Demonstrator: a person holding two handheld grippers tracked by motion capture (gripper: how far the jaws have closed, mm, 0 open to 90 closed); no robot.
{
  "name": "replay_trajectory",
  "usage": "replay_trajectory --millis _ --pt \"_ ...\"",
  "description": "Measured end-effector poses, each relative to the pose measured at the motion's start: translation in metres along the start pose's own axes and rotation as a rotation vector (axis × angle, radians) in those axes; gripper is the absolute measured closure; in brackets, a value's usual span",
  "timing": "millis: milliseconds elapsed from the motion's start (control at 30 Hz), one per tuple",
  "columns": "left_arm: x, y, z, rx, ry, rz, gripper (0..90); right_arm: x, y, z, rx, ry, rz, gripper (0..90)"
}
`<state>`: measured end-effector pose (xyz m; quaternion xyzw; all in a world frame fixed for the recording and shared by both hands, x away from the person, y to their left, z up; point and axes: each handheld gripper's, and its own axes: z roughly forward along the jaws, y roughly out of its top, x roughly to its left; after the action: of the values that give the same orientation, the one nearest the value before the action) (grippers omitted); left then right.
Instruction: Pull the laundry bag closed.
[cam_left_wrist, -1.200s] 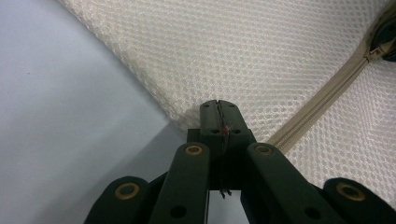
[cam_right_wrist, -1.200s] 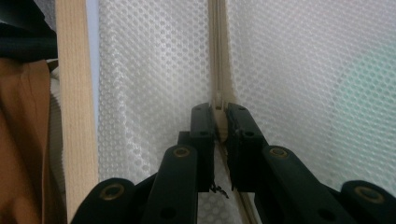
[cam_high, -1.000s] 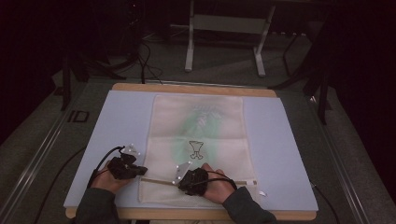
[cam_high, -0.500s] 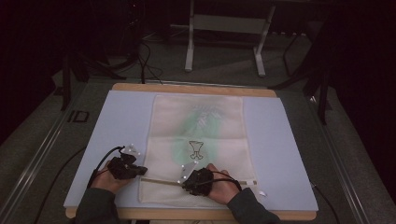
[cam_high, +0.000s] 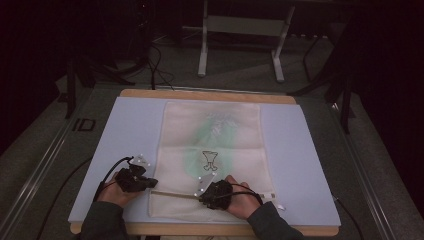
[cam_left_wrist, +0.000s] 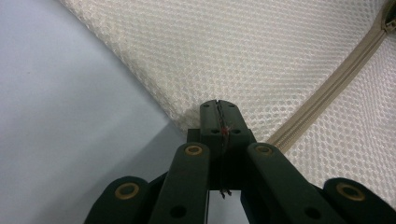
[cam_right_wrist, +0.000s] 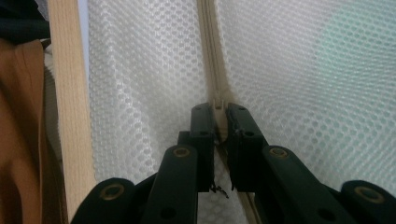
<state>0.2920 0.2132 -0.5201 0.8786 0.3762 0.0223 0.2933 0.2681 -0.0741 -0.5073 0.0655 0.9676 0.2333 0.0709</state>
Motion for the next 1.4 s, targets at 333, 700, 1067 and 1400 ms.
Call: replay_trajectory --millis 333,700,1067,1400 --pt "0.0 0.0 0.0 -0.002 -0.001 -0.003 89.8 -0.004 -0.008 -0.004 0.004 -0.005 0.014 82.4" --pt "0.0 0.0 0.0 -0.004 -0.003 -0.004 89.8 -0.007 -0.015 -0.007 0.01 -0.007 0.027 82.4" --pt "0.0 0.0 0.0 -0.004 -0.003 -0.006 89.8 -0.009 -0.022 -0.011 0.009 -0.008 0.037 82.4" --pt "0.0 0.0 0.0 -0.003 -0.003 -0.005 89.8 -0.011 -0.03 -0.014 0.012 -0.015 0.052 82.4"
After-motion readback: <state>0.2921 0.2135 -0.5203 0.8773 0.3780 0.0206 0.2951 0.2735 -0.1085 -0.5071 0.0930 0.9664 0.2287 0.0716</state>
